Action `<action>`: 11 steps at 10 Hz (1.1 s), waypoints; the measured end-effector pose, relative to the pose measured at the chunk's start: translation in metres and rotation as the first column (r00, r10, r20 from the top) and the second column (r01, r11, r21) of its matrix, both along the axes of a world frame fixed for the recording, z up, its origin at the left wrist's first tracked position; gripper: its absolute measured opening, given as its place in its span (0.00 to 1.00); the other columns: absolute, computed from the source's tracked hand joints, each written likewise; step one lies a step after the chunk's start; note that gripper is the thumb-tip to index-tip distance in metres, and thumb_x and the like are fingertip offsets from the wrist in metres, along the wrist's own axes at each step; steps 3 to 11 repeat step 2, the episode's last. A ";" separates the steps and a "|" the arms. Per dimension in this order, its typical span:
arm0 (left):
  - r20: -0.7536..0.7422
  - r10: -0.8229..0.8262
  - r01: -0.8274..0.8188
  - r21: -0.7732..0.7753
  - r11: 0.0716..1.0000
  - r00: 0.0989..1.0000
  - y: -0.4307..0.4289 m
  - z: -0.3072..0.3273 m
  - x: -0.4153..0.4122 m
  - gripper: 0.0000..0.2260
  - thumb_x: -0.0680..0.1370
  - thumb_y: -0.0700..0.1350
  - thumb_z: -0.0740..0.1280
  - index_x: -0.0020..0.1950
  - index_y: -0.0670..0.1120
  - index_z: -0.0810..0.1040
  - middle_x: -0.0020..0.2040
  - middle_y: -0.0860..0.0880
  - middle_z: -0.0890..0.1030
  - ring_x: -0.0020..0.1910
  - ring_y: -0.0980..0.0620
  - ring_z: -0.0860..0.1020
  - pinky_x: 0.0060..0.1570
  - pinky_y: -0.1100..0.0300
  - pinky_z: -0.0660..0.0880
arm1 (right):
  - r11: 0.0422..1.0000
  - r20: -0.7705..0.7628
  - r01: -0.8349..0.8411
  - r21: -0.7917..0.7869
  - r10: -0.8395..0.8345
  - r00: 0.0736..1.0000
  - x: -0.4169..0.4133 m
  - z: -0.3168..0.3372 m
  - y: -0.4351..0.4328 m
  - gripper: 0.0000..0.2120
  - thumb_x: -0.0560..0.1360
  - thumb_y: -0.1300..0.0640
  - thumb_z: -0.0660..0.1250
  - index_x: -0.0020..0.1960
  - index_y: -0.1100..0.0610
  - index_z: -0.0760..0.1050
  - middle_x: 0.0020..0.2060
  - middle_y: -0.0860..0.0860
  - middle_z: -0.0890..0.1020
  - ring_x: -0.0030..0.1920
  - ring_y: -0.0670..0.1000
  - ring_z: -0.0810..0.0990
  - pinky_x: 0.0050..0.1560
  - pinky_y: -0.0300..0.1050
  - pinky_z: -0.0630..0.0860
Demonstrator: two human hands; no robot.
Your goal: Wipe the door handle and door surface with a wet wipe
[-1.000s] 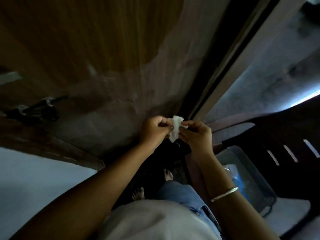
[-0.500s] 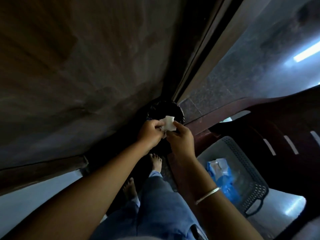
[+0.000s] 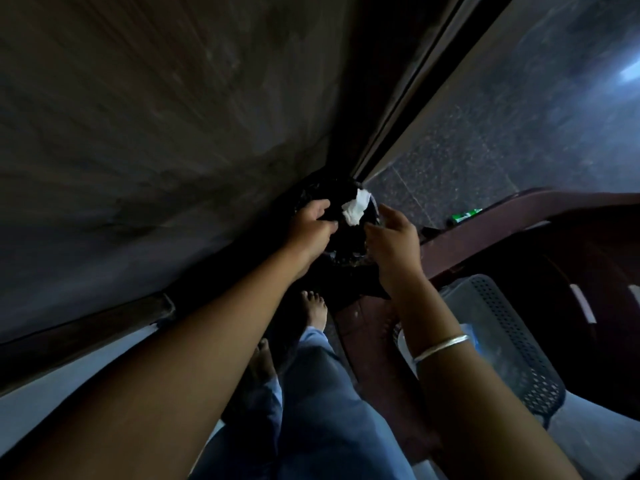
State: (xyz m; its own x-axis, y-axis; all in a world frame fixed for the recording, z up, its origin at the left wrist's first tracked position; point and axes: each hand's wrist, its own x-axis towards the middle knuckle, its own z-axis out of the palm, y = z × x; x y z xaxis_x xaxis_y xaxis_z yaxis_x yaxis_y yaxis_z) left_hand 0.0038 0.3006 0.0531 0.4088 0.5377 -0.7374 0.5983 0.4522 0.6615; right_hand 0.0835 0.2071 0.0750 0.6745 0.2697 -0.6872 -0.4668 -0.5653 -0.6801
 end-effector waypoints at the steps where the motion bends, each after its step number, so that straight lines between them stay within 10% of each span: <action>1: 0.009 -0.014 0.015 -0.026 1.000 1.000 -0.003 -0.004 -0.010 0.20 0.77 0.35 0.61 0.69 0.44 0.67 0.71 0.42 0.67 0.70 0.48 0.66 0.60 0.59 0.65 | 0.999 -0.055 0.012 0.031 -0.010 0.998 0.002 -0.008 -0.002 0.20 0.73 0.66 0.66 0.65 0.59 0.71 0.51 0.57 0.80 0.41 0.50 0.77 0.39 0.45 0.72; 11: 0.005 -0.004 0.005 -0.040 0.999 1.000 -0.004 -0.002 -0.020 0.20 0.78 0.36 0.61 0.69 0.45 0.67 0.72 0.43 0.66 0.70 0.48 0.65 0.61 0.56 0.65 | 0.999 -0.079 -0.010 0.051 0.014 0.997 -0.001 -0.006 0.000 0.17 0.74 0.65 0.65 0.62 0.61 0.73 0.44 0.53 0.80 0.37 0.48 0.76 0.38 0.43 0.71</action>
